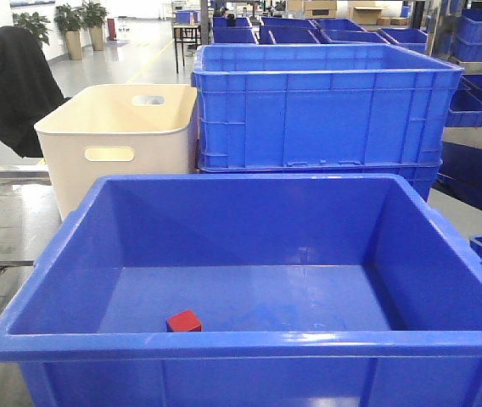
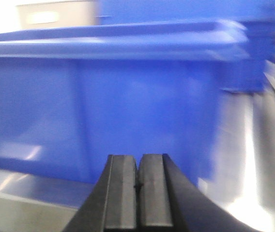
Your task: Pick red and yellow blocks into blue bin
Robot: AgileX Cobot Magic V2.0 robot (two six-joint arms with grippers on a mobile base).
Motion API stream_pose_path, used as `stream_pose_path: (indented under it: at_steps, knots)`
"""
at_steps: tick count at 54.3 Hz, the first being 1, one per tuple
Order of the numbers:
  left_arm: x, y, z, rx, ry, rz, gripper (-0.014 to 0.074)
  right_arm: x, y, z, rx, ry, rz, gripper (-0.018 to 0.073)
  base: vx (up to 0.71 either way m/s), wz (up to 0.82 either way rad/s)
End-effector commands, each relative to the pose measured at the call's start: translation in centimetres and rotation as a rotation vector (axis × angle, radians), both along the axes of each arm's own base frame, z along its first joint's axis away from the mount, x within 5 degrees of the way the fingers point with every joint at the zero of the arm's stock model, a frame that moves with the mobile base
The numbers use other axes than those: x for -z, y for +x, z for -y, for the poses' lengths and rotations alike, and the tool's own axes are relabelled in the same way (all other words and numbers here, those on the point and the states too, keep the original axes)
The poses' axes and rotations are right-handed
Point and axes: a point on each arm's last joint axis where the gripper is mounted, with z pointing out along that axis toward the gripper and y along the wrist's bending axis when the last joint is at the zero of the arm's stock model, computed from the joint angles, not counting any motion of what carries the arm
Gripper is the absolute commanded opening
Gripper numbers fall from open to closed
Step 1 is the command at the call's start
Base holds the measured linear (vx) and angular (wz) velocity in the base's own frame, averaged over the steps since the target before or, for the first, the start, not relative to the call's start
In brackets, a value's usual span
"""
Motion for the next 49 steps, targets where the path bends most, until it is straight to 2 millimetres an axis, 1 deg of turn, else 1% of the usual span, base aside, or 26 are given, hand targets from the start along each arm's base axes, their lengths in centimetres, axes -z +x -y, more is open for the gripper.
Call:
stream_pose_path:
  at_steps: [1, 5, 11, 19, 49]
  knots:
    - [-1.42, -0.09, -0.14, -0.015, -0.018, 0.111, 0.0000, -0.27, -0.13, 0.78, 0.116, 0.065, 0.118, -0.0011, 0.00, 0.00]
    - [-1.42, -0.09, -0.14, -0.015, -0.018, 0.111, 0.0000, 0.46, -0.34, 1.15, 0.177, 0.060, 0.106, -0.0011, 0.00, 0.00]
    - [-1.42, -0.09, -0.14, -0.015, -0.018, 0.111, 0.0000, 0.51, -0.49, 1.44, 0.230, 0.029, 0.106, -0.0011, 0.00, 0.00]
    - [-1.42, -0.09, -0.14, -0.015, -0.018, 0.111, 0.0000, 0.52, -0.50, 1.43, 0.229, 0.003, 0.109, -0.0011, 0.00, 0.00]
    - [-1.42, -0.09, -0.14, -0.015, -0.018, 0.111, 0.0000, 0.54, -0.49, 1.43, 0.229, 0.003, 0.107, -0.0011, 0.00, 0.00]
